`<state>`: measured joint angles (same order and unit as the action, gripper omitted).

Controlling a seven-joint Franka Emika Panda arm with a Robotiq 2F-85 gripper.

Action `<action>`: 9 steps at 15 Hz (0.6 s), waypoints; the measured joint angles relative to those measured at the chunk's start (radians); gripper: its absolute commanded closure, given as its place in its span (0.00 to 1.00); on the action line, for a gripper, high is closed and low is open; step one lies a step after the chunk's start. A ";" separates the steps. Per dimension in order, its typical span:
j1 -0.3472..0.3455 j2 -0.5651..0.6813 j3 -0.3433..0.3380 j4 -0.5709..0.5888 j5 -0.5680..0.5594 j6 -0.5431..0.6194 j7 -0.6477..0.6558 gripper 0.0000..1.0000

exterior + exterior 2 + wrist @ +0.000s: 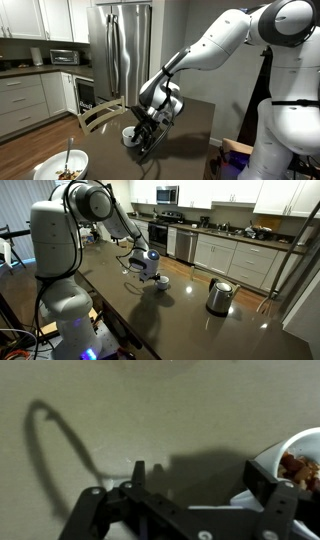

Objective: Pour the cereal in the glass into the bowl then pour the cereal in the mug into the bowl.

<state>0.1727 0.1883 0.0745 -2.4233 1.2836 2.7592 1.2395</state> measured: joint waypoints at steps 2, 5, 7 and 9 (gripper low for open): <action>0.000 0.000 0.000 0.000 0.000 0.007 0.025 0.00; 0.000 0.007 0.000 -0.001 0.000 0.052 0.058 0.00; 0.000 0.015 0.000 -0.003 0.000 0.090 0.077 0.00; 0.001 0.023 0.000 -0.004 0.000 0.124 0.090 0.00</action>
<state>0.1733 0.2108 0.0741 -2.4276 1.2836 2.8832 1.3293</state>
